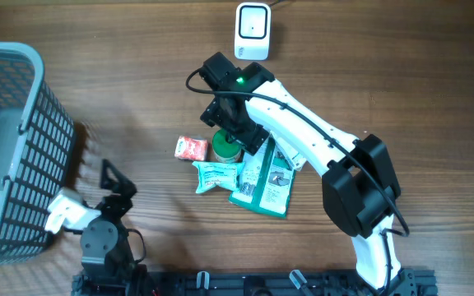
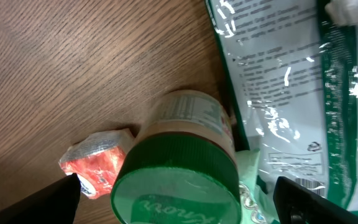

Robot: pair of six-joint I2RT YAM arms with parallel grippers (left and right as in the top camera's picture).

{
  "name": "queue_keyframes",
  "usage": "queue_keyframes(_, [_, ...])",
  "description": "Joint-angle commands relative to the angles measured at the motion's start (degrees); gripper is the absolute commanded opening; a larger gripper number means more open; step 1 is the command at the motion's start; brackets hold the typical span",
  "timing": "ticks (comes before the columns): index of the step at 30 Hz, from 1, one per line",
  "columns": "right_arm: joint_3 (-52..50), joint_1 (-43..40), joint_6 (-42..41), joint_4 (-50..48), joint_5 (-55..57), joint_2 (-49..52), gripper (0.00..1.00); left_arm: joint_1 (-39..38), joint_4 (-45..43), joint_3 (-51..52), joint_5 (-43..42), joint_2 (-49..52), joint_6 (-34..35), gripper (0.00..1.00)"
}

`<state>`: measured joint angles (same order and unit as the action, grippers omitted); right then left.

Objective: Scan the item barcode
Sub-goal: 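Lower the right gripper and grasp the green-lidded jar, then lift the jar and carry it to the white barcode scanner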

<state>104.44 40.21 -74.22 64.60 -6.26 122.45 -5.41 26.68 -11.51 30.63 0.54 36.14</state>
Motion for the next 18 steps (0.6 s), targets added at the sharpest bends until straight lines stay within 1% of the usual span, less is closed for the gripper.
queue_keyframes(1, [-2.14,0.35,0.68,-1.86,-2.27,1.01,1.0,-0.22,0.22,0.28,-6.62,-0.04,-14.08,1.0])
queue_keyframes(3, [-4.02,0.35,0.72,-3.89,-4.15,1.01,1.0,-0.22,0.85,0.28,-0.17,-0.04,-14.1,1.0])
queue_keyframes(4, [-4.87,0.35,0.68,-4.9,-4.22,1.01,1.0,-0.22,2.95,0.28,2.08,-0.04,-14.1,1.0])
queue_keyframes(5, [-5.57,0.35,0.72,-5.79,-4.55,1.01,1.0,-0.22,5.33,0.31,1.55,-0.04,-13.31,1.0])
queue_keyframes(7, [-6.36,0.35,0.94,-7.3,-5.44,1.01,1.0,-0.22,5.7,0.33,-0.28,-0.04,-13.55,1.0])
queue_keyframes(8, [-6.67,0.37,1.01,-8.17,-5.68,1.01,1.0,-0.22,5.75,0.37,-1.31,-0.04,-14.88,1.0])
queue_keyframes(10, [-6.67,0.46,0.96,-8.76,-5.6,1.27,1.0,-0.22,5.7,1.18,-5.88,-0.04,-20.72,1.0])
queue_keyframes(12, [-6.67,0.46,0.96,-8.83,-5.51,2.05,0.99,-0.22,5.73,2.71,-6.75,-0.04,-20.74,1.0])
queue_keyframes(15, [-6.67,0.46,0.74,-8.87,-6.54,4.48,0.91,-0.22,5.44,2.67,-7.19,0.37,-20.76,1.0])
queue_keyframes(16, [-6.67,0.46,0.7,-8.94,-7.56,5.4,0.87,-0.22,5.49,2.67,-6.97,0.37,-20.76,1.0])
queue_keyframes(18, [-6.67,0.46,0.74,-8.96,-7.76,6.54,0.75,-0.22,5.46,2.67,-7.02,0.37,-20.74,1.0])
